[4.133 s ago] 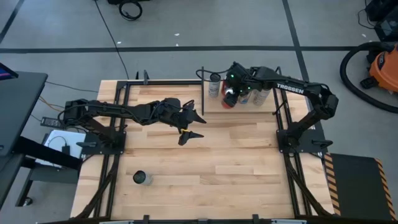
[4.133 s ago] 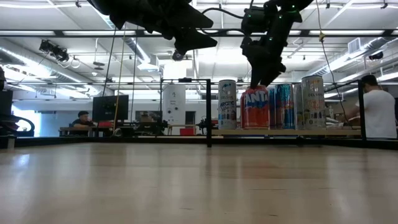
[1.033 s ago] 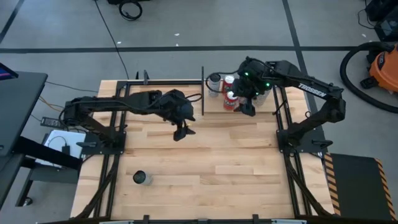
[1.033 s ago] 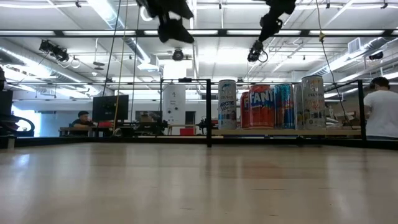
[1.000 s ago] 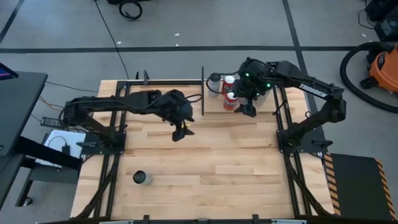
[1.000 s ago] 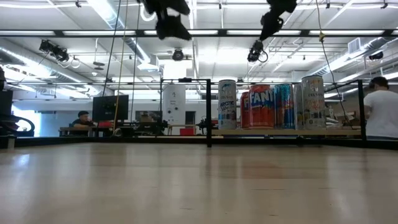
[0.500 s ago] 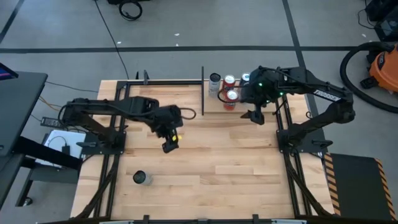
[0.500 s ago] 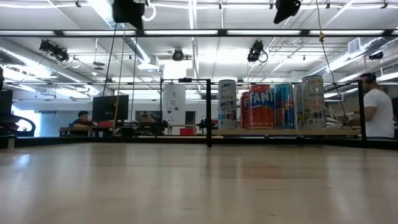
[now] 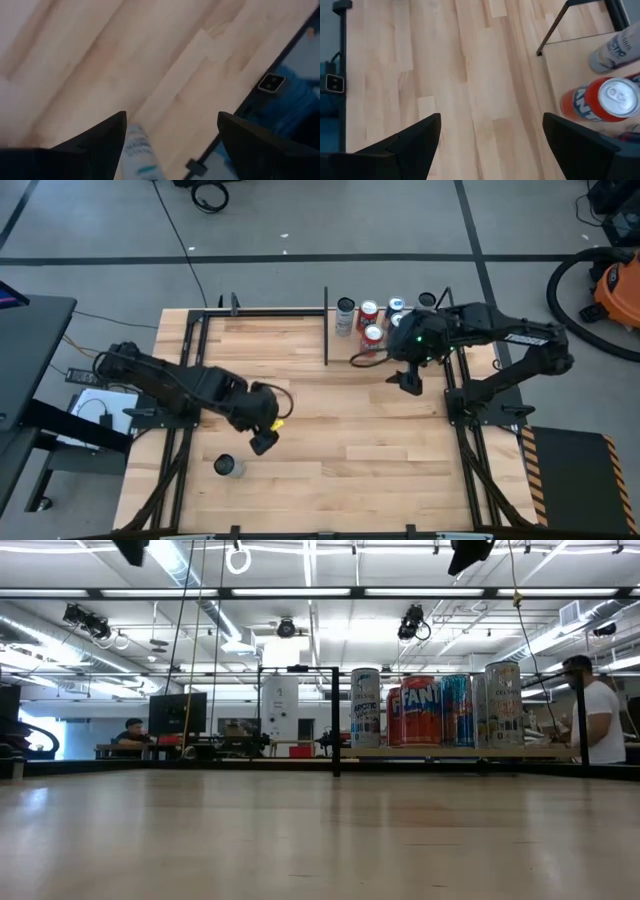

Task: Place canned beverage on shelf
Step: Put the white blue soda can on the shelf aligned with the other white blue soda can

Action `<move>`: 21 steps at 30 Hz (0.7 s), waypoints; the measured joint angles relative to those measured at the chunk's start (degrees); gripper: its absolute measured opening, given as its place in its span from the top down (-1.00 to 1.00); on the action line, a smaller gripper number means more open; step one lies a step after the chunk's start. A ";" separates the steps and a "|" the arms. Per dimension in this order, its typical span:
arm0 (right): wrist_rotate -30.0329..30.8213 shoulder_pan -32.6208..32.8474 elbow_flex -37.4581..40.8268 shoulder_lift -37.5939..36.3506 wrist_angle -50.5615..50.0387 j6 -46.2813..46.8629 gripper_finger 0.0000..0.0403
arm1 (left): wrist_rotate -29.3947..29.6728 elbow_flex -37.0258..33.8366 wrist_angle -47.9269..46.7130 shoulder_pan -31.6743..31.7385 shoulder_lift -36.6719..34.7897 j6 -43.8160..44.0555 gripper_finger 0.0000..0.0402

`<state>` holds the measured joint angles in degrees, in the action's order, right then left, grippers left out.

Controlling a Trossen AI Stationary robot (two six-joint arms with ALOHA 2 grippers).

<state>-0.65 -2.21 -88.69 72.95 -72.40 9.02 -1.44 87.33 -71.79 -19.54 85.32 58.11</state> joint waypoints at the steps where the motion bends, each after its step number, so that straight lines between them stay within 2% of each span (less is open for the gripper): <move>1: 0.97 0.50 0.69 0.00 0.48 0.88 -0.78 | 0.34 -0.02 -0.07 -1.05 0.00 2.94 -0.56; 7: 6.62 3.50 5.22 0.02 3.69 4.79 -0.78 | 1.91 -0.02 -0.04 -6.88 0.00 14.46 -0.56; 11: 6.67 4.83 7.46 0.02 4.21 5.03 -0.78 | 4.78 -0.02 -1.21 -9.99 0.00 21.91 -0.56; 21: 6.67 7.17 7.81 0.02 4.70 2.55 -0.78 | 6.23 -0.09 -8.33 -16.47 0.00 40.23 -0.56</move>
<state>6.02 4.96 -80.88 72.97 -67.70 11.56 4.79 87.24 -80.13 -36.01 85.32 98.34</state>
